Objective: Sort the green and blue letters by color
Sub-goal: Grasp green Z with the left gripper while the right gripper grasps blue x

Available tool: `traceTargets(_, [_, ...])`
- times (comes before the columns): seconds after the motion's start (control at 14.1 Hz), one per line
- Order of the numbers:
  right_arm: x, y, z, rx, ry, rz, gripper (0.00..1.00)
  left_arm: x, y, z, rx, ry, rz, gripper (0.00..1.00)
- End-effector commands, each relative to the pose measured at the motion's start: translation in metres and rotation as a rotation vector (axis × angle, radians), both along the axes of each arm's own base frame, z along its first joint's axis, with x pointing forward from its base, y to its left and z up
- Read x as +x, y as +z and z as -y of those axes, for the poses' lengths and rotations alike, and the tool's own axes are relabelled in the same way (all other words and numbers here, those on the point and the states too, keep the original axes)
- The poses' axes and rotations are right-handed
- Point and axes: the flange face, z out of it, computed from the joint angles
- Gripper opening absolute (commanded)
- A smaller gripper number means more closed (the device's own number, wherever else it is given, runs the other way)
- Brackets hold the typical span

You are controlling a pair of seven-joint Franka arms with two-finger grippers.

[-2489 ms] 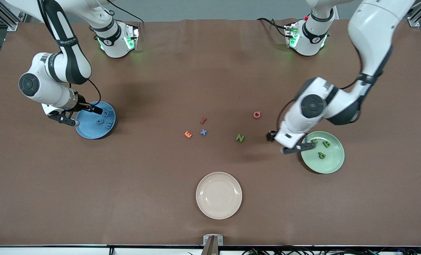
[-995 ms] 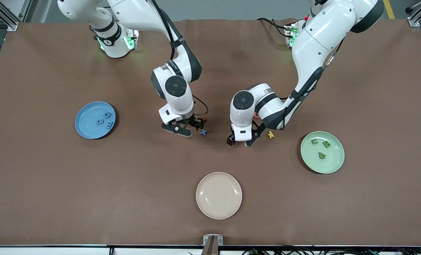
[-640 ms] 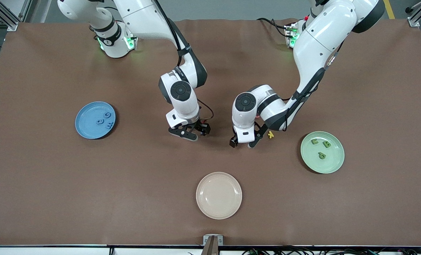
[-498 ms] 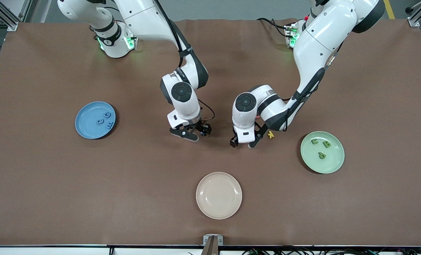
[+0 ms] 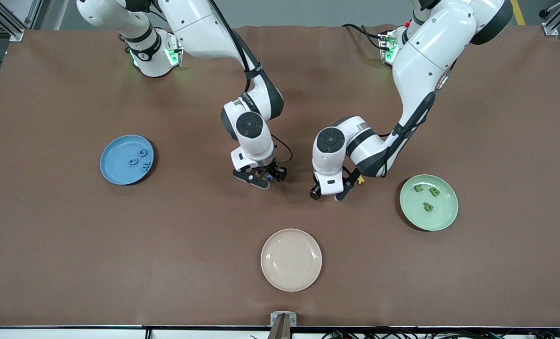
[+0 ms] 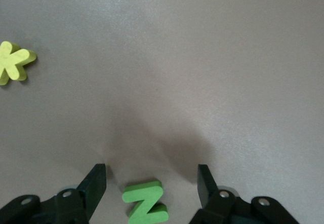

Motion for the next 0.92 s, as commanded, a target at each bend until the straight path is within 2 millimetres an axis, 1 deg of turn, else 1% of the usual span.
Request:
traceTargets(0.0, [0.001,0.0,-0.007,0.011,-0.02,-0.005,0.62,0.006,-0.007,0.005,0.007,-0.02,0.003,0.78])
traceTargets(0.14, [0.0,0.0,-0.008,0.01,-0.02,-0.007,0.51,0.005,-0.007,0.006,0.013,-0.037,-0.001,0.76])
traceTargets(0.21, [0.001,0.0,-0.007,0.009,-0.021,-0.004,0.48,0.005,-0.007,0.006,0.016,-0.037,-0.004,0.76])
traceTargets(0.36, [0.0,-0.002,-0.007,0.007,-0.019,-0.007,0.45,0.004,-0.007,0.007,0.017,-0.038,-0.005,0.76])
traceTargets(0.57, [-0.006,-0.008,-0.012,-0.003,-0.005,-0.009,0.44,-0.004,-0.009,0.016,0.016,-0.054,-0.012,0.73])
traceTargets(0.71, [-0.007,-0.012,-0.012,-0.01,-0.001,-0.008,0.43,-0.008,-0.008,0.019,0.024,-0.056,-0.019,0.7])
traceTargets(0.78, [-0.008,-0.013,-0.012,-0.013,0.002,-0.008,0.41,-0.01,-0.009,0.019,0.04,-0.06,-0.03,0.68])
traceTargets(0.85, [-0.008,-0.013,-0.012,-0.014,0.003,-0.007,0.36,-0.012,-0.01,0.019,0.046,-0.061,-0.034,0.66])
